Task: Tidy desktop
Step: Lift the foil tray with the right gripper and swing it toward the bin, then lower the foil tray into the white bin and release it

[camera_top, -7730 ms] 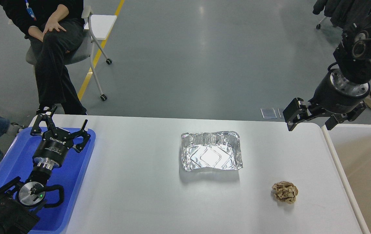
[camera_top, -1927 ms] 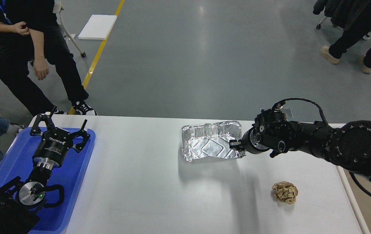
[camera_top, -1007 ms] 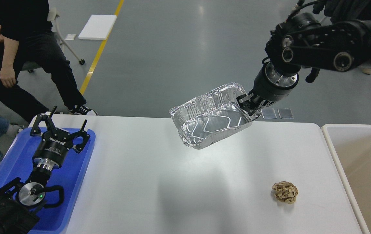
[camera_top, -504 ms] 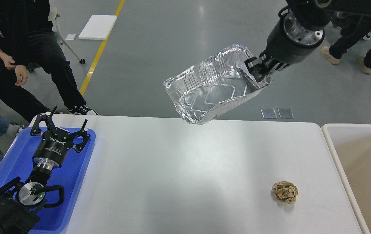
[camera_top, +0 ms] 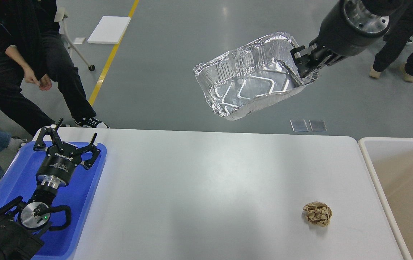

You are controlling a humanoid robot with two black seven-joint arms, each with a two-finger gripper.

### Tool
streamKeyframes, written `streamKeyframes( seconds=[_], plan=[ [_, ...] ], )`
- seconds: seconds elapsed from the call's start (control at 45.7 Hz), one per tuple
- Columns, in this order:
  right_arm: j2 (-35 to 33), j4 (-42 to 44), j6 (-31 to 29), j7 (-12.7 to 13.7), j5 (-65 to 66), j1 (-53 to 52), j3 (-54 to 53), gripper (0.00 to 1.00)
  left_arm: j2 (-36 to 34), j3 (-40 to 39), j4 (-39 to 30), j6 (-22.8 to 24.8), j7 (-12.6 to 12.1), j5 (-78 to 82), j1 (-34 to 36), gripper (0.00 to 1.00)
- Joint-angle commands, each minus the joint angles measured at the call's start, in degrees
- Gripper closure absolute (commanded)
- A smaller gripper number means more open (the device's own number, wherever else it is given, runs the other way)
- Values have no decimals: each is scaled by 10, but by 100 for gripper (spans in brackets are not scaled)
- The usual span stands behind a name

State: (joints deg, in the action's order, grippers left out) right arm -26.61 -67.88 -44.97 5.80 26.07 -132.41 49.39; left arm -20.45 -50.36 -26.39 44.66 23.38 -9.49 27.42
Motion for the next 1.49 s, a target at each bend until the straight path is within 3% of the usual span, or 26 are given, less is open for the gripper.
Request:
streamKeyframes(
  seconds=[0.0, 0.153, 0.766, 1.139, 1.467],
  plan=[
    [-79, 3, 0, 3, 54, 45, 24, 100, 0, 0, 0, -1, 0, 0, 0, 1],
    [-156, 5, 0, 18, 73, 59, 29, 100, 0, 0, 0, -1, 0, 0, 0, 1],
    [-397, 91, 0, 25, 131, 183, 22, 100, 0, 0, 0, -1, 0, 0, 0, 1],
    [-445, 155, 0, 22, 119, 317, 19, 100, 0, 0, 0, -1, 0, 0, -1, 1],
    [-405, 156, 188, 19, -18, 499, -12, 100, 0, 0, 0, -1, 1, 0, -1, 1]
  ],
)
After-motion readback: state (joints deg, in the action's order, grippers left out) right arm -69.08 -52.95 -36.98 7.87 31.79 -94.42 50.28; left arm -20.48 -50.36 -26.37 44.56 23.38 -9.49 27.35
